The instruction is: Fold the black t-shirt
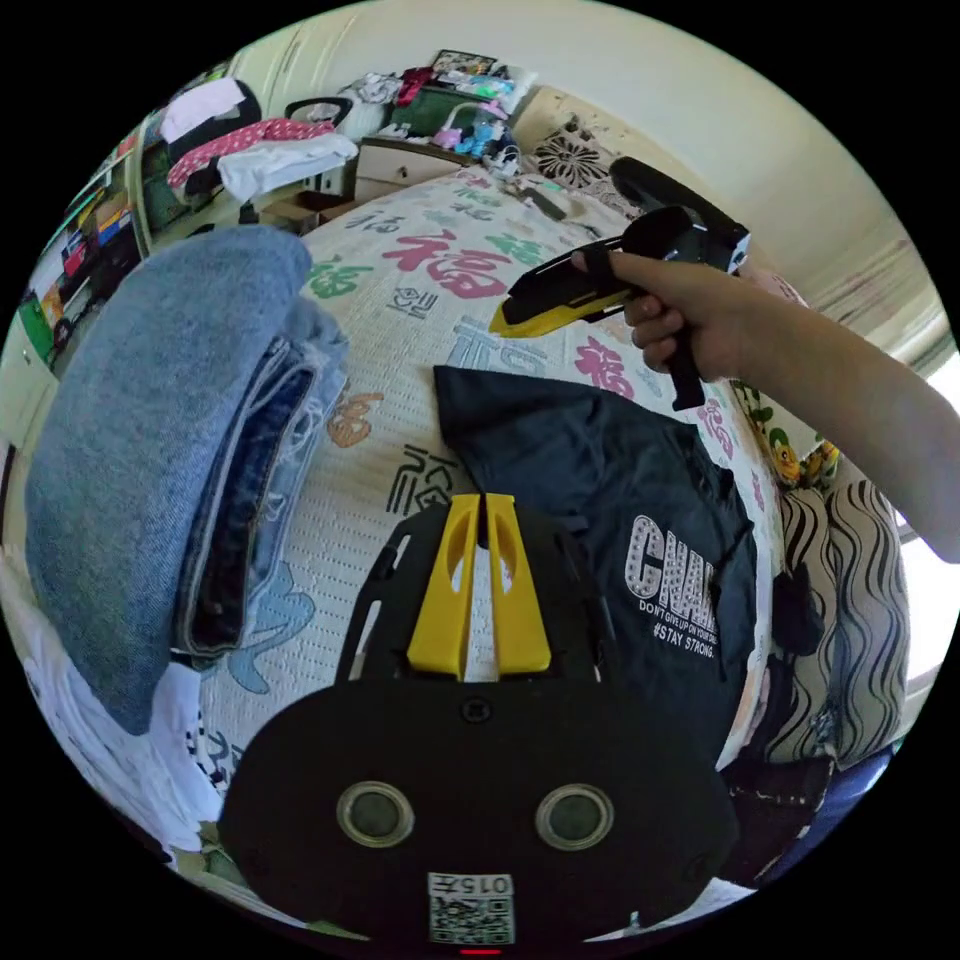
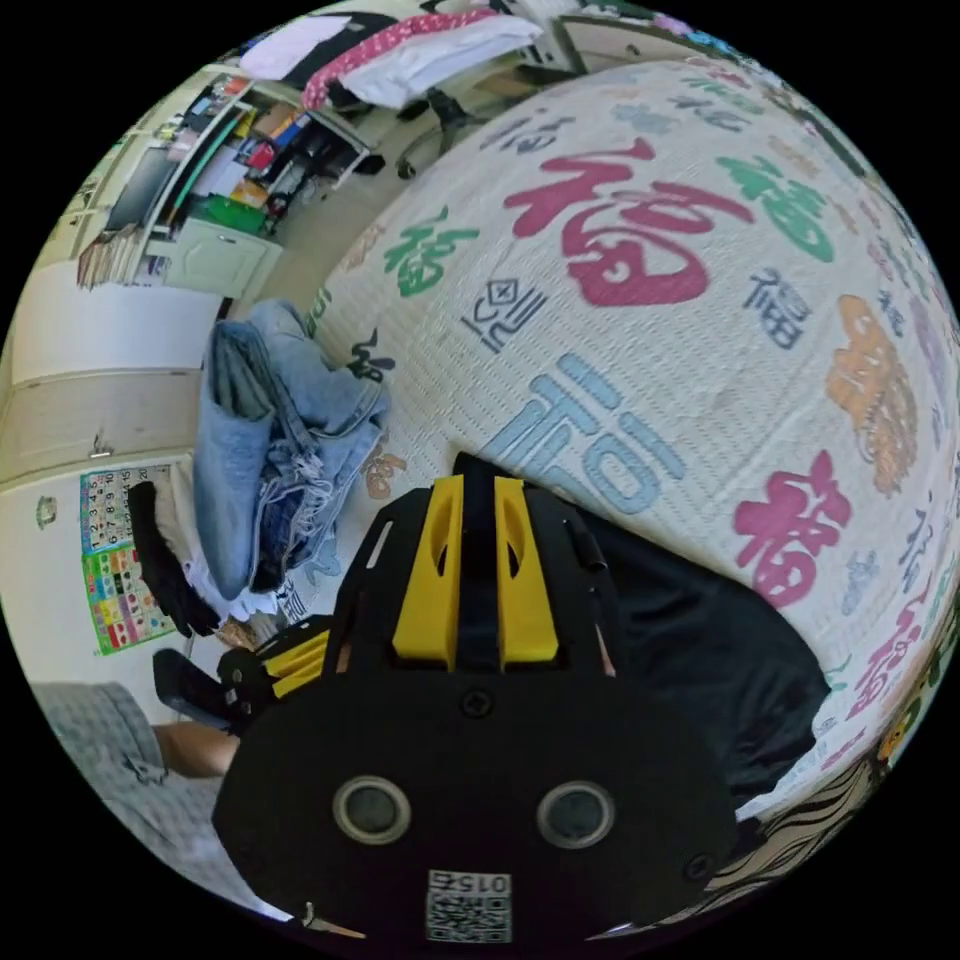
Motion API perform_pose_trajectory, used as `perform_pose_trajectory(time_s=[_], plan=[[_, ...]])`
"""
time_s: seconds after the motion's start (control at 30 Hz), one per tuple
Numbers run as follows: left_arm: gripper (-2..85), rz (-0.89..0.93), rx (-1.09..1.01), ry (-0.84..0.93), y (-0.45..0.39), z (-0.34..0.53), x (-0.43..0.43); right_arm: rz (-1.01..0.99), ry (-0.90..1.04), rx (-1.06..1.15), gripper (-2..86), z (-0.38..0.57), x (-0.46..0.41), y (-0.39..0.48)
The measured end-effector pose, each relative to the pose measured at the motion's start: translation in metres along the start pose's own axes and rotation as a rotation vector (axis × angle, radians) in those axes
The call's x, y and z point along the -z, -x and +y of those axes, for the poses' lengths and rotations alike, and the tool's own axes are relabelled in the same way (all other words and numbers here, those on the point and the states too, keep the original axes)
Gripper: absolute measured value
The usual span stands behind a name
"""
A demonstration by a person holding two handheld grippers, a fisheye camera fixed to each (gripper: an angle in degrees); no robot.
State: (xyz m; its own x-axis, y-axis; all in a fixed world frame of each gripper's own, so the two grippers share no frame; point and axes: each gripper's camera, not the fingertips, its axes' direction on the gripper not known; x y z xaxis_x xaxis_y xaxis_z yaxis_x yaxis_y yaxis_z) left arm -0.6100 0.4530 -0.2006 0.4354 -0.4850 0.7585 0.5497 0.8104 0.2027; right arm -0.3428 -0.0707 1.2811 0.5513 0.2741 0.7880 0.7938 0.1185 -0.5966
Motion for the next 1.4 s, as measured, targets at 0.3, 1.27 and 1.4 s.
perform_pose_trajectory(time_s=[0.3,1.27,1.4], plan=[[-0.5,-0.015,-0.023,0.103,-0.017,-0.005,-0.014,0.015,0.007,-0.105,1.3,0.014,-0.025,-0.034],[-0.9,0.322,-0.766,0.021,-0.350,-0.008,-0.056,-0.064,-0.508,-0.669,0.4,0.413,0.040,-0.290],[-0.9,0.198,-0.783,0.155,-0.375,-0.026,-0.101,-0.061,-0.377,-0.676,-0.8,0.413,0.013,-0.311]])
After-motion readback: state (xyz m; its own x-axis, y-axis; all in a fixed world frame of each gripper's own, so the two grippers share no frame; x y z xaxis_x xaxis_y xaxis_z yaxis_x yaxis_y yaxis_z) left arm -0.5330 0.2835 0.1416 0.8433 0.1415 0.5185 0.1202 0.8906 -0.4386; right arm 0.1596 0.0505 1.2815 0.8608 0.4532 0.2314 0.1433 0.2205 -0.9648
